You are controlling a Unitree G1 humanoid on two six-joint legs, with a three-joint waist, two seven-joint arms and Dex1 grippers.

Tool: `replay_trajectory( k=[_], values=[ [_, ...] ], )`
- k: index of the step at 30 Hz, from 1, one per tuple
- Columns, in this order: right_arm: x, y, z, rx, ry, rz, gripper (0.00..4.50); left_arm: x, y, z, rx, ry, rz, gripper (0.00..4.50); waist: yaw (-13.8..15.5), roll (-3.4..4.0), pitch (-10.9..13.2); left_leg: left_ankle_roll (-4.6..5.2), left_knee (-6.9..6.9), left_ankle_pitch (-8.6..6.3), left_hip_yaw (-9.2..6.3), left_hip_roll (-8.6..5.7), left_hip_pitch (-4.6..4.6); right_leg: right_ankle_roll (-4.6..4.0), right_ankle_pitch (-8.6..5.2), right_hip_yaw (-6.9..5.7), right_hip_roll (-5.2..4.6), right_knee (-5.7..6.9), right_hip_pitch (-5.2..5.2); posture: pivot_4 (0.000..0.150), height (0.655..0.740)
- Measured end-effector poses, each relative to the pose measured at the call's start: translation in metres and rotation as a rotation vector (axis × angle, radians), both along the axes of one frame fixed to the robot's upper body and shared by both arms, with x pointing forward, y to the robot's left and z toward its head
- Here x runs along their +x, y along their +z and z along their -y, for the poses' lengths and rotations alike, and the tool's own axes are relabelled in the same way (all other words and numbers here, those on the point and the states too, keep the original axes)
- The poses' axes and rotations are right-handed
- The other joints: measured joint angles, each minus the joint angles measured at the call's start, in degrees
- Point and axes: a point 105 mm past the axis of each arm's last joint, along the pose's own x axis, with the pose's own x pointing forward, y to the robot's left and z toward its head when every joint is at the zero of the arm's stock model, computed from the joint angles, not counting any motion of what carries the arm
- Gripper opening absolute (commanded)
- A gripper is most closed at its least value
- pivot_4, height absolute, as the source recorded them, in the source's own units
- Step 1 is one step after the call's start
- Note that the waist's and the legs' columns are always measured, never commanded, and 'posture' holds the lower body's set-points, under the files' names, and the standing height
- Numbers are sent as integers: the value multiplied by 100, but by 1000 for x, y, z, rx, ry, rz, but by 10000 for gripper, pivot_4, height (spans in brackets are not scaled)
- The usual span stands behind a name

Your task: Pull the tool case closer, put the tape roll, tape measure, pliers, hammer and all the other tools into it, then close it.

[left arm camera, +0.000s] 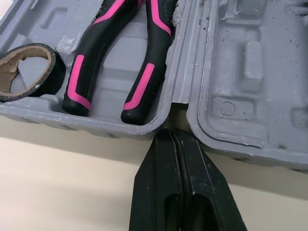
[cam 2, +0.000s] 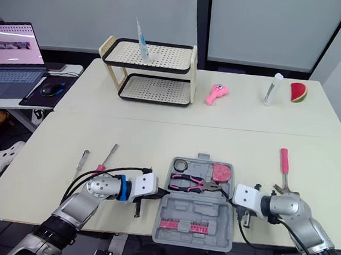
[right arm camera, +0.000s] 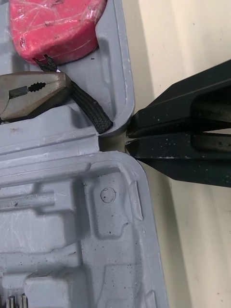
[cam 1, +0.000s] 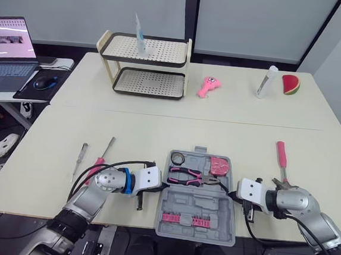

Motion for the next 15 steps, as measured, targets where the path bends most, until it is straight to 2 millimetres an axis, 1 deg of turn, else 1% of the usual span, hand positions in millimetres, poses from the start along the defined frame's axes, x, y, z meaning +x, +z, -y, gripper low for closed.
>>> replay_trajectory(
  k=[15],
  values=[
    [30, 6, -1, -21, -35, 49, 0, 20, 3, 5, 6, 14, 31, 145, -8, 0, 0, 0, 1, 0, 1, 0, 7, 0, 0, 1, 0, 1, 4, 1500, 7290]
  ],
)
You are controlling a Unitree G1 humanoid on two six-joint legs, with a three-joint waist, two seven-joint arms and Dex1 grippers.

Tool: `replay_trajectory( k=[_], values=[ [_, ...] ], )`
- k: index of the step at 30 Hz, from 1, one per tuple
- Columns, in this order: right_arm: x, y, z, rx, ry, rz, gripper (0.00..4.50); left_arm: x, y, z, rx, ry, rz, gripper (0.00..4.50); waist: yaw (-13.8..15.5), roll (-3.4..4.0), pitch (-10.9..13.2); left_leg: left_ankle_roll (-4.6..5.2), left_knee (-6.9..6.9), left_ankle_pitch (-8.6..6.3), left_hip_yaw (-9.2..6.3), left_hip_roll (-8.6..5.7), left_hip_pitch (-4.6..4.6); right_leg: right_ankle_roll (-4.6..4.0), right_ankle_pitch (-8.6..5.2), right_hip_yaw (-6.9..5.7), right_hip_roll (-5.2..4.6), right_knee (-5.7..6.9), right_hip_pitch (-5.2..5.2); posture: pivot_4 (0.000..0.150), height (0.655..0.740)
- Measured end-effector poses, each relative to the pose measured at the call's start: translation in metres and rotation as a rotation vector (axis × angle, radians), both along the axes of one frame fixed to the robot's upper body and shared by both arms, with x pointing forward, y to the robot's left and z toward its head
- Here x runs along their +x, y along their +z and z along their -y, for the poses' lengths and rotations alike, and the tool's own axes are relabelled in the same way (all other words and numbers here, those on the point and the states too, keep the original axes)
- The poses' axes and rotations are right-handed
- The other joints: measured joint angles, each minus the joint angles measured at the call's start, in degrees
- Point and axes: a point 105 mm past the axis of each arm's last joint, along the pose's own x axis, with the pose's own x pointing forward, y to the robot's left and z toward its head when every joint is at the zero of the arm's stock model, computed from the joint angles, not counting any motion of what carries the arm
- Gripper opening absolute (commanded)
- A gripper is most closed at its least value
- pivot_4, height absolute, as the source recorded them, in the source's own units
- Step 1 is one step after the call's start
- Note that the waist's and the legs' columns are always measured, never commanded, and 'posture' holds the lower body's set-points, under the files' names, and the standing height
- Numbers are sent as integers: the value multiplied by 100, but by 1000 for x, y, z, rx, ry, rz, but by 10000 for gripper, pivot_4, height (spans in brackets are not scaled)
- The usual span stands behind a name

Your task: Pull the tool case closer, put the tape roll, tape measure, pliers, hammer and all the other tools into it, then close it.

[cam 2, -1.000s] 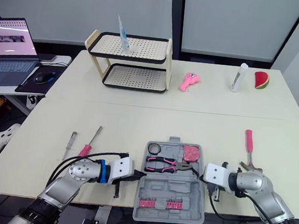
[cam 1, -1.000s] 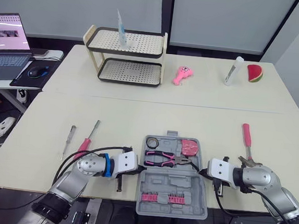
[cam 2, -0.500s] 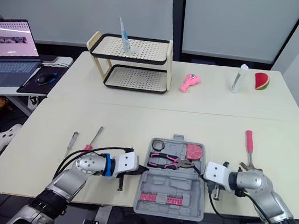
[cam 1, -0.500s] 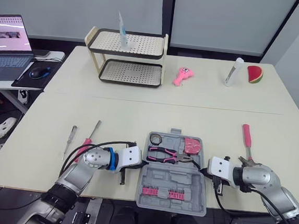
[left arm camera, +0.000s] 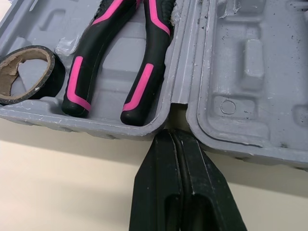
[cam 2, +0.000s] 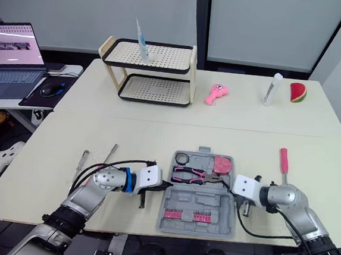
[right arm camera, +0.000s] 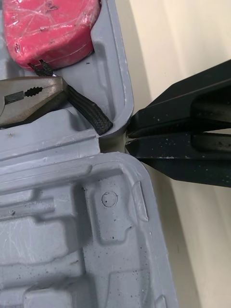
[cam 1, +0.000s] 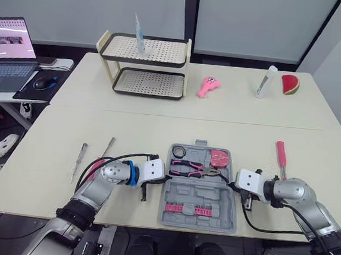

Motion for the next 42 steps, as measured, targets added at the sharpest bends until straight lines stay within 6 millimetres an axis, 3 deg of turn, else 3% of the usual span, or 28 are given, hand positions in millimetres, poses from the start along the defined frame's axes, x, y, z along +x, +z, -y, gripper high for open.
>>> replay_trajectory(
  k=[8, 27, 38, 42],
  values=[
    [11, 2, 0, -8, -18, 17, 0, 10, 2, 2, -4, 30, 27, 145, -2, 0, 0, 0, 0, 0, 0, 0, 0, 0, 0, 0, 0, 0, -1, 1500, 7290],
    [13, 3, -2, -8, -24, 21, 0, 16, 3, -1, -9, 56, 44, 145, -10, 0, 0, 0, -1, 0, -1, 1, 0, 0, 0, 0, 0, 0, -2, 1500, 7290],
    [14, 9, 2, 1, -46, 59, 0, 11, 5, -12, 9, 78, 34, 145, -27, 0, 1, -1, -7, 0, 2, 2, -8, 0, 0, 4, 0, -1, -15, 1500, 7290],
    [14, 17, 16, -1, -98, 107, 0, 6, 7, -28, 23, 94, 26, 145, -21, -1, 2, 0, -9, 0, 0, 2, -11, 0, 0, 2, 0, -6, -15, 1500, 7290]
  ],
)
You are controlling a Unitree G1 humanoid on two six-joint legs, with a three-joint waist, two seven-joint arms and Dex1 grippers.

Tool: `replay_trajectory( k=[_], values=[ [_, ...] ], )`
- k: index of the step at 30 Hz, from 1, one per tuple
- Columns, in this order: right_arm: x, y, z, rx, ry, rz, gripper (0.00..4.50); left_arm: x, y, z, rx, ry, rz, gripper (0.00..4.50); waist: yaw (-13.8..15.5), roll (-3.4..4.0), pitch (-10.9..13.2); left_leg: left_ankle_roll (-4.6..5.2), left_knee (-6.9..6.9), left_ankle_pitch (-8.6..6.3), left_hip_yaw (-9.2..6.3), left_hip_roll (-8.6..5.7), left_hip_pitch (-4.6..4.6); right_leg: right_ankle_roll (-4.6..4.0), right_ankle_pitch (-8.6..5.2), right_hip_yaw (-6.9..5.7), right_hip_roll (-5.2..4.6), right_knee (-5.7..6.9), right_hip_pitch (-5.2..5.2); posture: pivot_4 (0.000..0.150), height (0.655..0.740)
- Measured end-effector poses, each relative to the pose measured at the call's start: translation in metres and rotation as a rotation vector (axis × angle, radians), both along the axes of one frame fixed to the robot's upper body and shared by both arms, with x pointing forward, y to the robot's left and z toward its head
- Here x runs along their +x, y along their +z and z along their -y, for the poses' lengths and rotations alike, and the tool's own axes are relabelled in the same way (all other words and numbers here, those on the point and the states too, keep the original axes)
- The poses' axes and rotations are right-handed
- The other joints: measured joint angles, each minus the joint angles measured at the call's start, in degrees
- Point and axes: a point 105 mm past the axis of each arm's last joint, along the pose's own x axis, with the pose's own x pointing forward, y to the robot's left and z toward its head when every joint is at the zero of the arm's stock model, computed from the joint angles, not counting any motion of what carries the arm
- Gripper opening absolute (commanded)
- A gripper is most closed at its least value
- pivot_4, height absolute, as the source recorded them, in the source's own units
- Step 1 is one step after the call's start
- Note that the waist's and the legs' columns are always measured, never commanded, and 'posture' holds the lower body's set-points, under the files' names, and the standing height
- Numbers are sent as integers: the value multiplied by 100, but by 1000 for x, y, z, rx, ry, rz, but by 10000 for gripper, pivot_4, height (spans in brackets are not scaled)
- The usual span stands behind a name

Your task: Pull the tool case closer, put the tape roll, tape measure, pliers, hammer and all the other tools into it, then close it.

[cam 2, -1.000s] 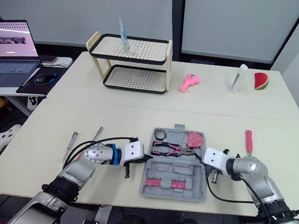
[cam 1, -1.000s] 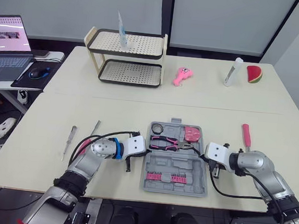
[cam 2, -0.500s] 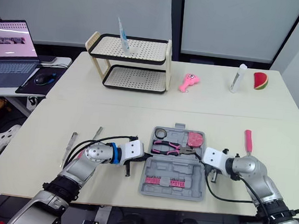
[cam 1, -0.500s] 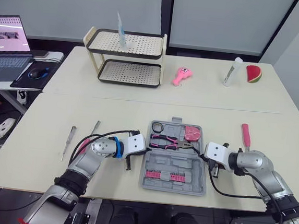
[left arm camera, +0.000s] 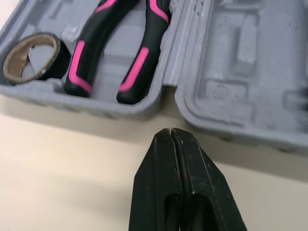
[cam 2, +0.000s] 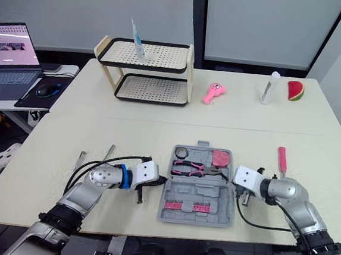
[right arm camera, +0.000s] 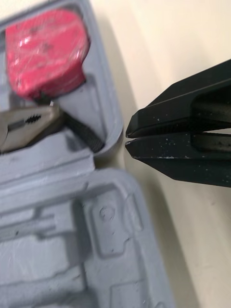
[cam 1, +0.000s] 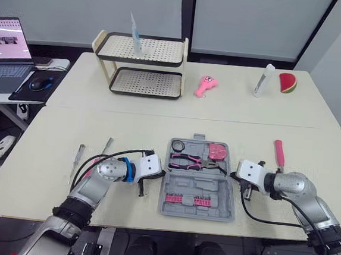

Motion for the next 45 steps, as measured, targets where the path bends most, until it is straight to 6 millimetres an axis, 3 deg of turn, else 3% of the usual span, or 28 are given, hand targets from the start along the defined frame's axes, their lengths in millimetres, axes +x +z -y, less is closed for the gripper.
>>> replay_trajectory(
  k=[5, 11, 14, 16, 20, 23, 29, 30, 35, 38, 45],
  values=[
    [-14, 17, 17, 76, -57, 48, 0, -9, 20, -34, -82, 89, -16, 145, -1, 1, 3, 0, -4, 0, -4, 3, -13, 0, 0, -1, -2, -7, -8, 1500, 7290],
    [-26, 61, 55, 213, -239, 174, 0, -11, 73, -101, -282, 390, 49, 145, 10, 2, 4, 1, -6, -1, -9, 2, -15, 0, 0, -5, -10, -19, 0, 1500, 7290],
    [-39, 68, 82, 246, -357, 185, 0, -19, 83, -142, -359, 589, 61, 145, 10, 2, 4, 2, -10, -1, -8, 1, -13, 0, 0, -4, -11, -24, 3, 1500, 7290],
    [-49, 68, 97, 264, -429, 178, 0, -29, 83, -169, -392, 719, 60, 3758, 10, 1, 4, 2, -14, -2, -8, 2, -11, 0, 0, -3, -24, -26, 4, 1500, 7290],
    [-71, 59, 118, 303, -546, 150, 7937, -52, 77, -218, -445, 962, 66, 14713, 10, 2, 4, 3, -17, -2, -8, 2, -3, 0, 0, -1, -28, -27, 10, 1500, 7290],
    [-93, 42, 124, 343, -606, 83, 12840, -77, 58, -244, -471, 1114, 27, 24222, 10, 2, 4, 3, -21, -3, -6, 2, -1, 0, 0, 3, -34, -36, 14, 1500, 7290],
    [-120, 25, 122, 390, -642, -22, 23819, -111, 30, -263, -491, 1254, -49, 44052, 15, 0, 1, 3, -22, -4, -20, 1, 9, -1, 0, 1, -42, -56, 38, 1500, 7290],
    [-121, 25, 122, 388, -641, -25, 25700, -112, 29, -264, -494, 1259, -51, 45000, 17, -1, 0, 2, -22, -4, -20, 1, 9, -1, 0, 1, -43, -58, 39, 1500, 7290],
    [-129, 22, 121, 385, -637, -53, 35431, -121, 23, -270, -502, 1294, -65, 45000, 27, -3, -3, 3, -26, -6, -19, -2, 8, -1, 0, 1, -46, -66, 40, 1500, 7290],
    [-124, 29, 117, 381, -606, -37, 44851, -121, 22, -270, -503, 1295, -64, 45000, 25, -3, -6, 3, -26, -6, -19, -1, 9, -1, 1, 2, -46, -66, 40, 1500, 7290],
    [-89, 61, 85, 385, -408, 12, 44851, -125, 21, -271, -503, 1300, -68, 45000, 1, -3, -6, 4, -26, -6, -18, -1, 9, -1, 1, 1, -46, -66, 39, 1500, 7290]
  ],
)
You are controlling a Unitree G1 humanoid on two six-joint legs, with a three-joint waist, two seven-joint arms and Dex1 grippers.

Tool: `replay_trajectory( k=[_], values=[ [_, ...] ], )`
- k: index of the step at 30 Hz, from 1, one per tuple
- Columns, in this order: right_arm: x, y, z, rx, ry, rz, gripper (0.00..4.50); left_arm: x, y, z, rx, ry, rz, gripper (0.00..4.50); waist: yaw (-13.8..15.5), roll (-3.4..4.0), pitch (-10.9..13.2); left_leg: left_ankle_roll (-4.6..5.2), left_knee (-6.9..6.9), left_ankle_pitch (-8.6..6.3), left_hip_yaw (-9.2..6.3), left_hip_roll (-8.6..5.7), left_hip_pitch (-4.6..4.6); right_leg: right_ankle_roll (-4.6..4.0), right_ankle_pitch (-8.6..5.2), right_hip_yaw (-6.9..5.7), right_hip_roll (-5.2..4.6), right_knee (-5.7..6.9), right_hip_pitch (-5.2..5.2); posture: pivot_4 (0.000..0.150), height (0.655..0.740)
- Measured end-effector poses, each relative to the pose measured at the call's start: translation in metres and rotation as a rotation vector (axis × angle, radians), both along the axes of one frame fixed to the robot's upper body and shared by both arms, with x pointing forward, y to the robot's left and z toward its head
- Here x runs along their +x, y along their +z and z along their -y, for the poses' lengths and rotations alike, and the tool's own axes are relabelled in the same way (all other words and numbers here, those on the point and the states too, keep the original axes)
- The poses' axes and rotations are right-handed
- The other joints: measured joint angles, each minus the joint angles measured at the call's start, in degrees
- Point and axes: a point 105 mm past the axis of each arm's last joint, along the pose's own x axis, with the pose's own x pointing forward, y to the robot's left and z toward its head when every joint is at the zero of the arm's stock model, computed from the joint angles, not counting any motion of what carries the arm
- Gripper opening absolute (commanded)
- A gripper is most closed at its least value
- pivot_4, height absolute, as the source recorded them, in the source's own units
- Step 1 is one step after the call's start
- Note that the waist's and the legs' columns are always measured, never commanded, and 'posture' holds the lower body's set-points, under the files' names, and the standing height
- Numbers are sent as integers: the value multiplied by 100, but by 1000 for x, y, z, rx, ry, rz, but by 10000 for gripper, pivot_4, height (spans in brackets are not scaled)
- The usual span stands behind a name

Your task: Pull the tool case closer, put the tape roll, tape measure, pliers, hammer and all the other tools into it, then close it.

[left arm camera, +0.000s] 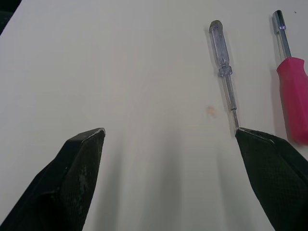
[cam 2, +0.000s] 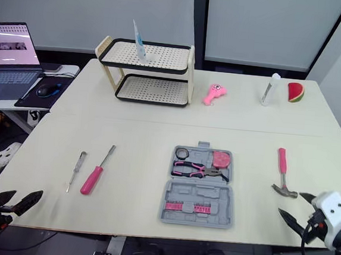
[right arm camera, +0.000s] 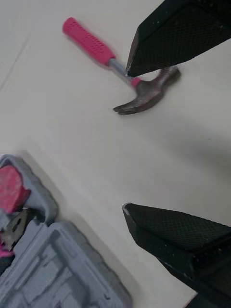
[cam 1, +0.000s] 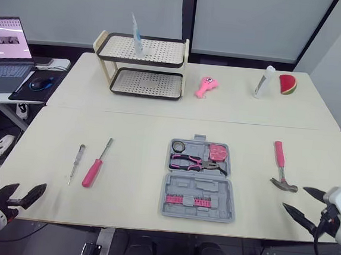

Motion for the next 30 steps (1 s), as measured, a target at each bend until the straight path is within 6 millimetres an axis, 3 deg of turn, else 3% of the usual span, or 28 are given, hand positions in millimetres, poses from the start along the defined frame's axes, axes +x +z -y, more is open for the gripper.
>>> replay_trajectory(
  k=[4, 9, 12, 18, 22, 30],
  values=[
    [22, 29, -43, 16, 205, 52, 44851, -1, 0, 3, -16, 5, 11, 45000, 6, -1, 1, 0, 2, 0, -2, 0, -1, 0, 0, -3, 0, 0, 0, 1500, 7290],
    [29, 54, -94, 39, 462, 69, 44851, 6, 7, 7, -20, 5, 36, 45000, 34, -12, 2, 0, 4, 0, -10, -2, -6, 0, 0, -10, -2, -4, -1, 1500, 7290],
    [30, 61, -115, 44, 581, 41, 44851, 9, 7, 7, -24, 12, 31, 45000, 41, -14, 3, 0, 4, 0, -13, -3, -6, 0, 0, -12, -4, -5, -2, 1500, 7290],
    [32, 54, -129, 25, 671, -7, 44851, 29, 11, 19, -24, -16, 50, 45000, 47, -16, 4, -1, 5, 0, -18, -4, -8, 0, 0, -16, -5, -4, -3, 1500, 7290],
    [29, 45, -135, 35, 711, -35, 44851, 55, 11, 34, -17, -28, 51, 45000, 50, -16, 4, -1, 6, 1, -17, -7, -8, 0, 0, -15, -5, -4, -2, 1500, 7290],
    [29, 42, -135, 22, 712, -28, 44851, 95, 4, 51, 12, -20, 2, 45000, 25, -17, 5, -1, 6, 1, -17, -7, -8, 0, 0, -17, -1, -1, -3, 1500, 7290]
  ],
)
